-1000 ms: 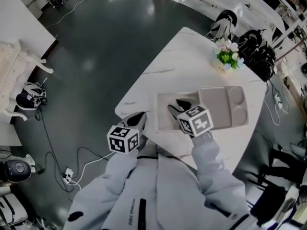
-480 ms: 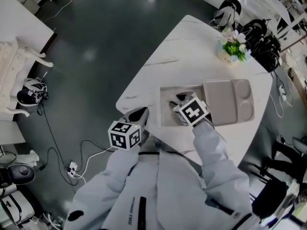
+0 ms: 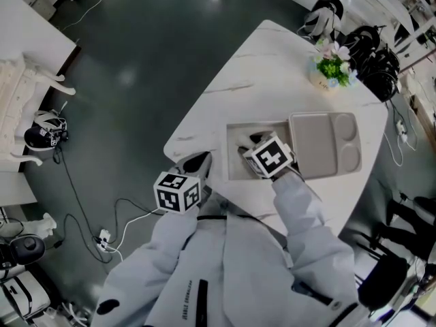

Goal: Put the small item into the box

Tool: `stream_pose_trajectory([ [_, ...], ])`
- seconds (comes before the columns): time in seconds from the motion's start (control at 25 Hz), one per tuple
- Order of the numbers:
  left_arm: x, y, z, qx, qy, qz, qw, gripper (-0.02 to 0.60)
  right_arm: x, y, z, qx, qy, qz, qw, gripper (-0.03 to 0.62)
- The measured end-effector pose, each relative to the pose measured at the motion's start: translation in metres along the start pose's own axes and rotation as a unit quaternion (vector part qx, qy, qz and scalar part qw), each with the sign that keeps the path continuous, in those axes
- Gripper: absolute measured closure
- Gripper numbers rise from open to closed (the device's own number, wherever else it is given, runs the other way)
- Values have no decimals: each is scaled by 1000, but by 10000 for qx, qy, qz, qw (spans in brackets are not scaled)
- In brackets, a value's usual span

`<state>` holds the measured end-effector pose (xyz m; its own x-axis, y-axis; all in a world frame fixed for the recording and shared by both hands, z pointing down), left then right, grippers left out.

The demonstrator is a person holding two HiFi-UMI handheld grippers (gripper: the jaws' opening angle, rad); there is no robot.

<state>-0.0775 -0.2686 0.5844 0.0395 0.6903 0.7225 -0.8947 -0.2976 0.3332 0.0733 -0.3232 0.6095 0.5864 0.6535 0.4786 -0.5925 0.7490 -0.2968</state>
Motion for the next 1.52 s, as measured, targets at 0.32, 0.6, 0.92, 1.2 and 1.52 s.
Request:
stream_pose_trajectory([
  [0.32, 1, -3, -1, 10, -29, 19, 10000, 583, 2, 3, -2, -68, -153, 1, 9999, 370],
  [0.6, -11, -5, -9, -6, -275, 173, 9995, 583, -3, 8, -17, -124, -683, 45, 9976, 390],
  [0.92, -29, -16, -20, 147, -535, 388, 9977, 583, -7, 14, -46, 164, -1267, 80, 9918, 508],
  [1.2, -48, -24, -27, 294, -813, 617, 9943, 583, -9, 18, -71, 443, -1889, 109, 9809, 586],
  [1.52, -74, -31, -42, 416, -1227, 1054, 9860, 583, -14, 24, -111, 706, -3196, 219, 9447, 600],
])
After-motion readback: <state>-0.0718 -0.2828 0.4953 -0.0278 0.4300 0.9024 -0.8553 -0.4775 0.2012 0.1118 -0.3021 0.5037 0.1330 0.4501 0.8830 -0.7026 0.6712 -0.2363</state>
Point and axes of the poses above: the fingertips, and each gripper's own axes: z forward along the fingers, y to its left, x out of its underside, the point moved 5 cm from there along -z, backward along the fingers, and after that the axes turned 9 degrees about -x, right-handed, at the moved point
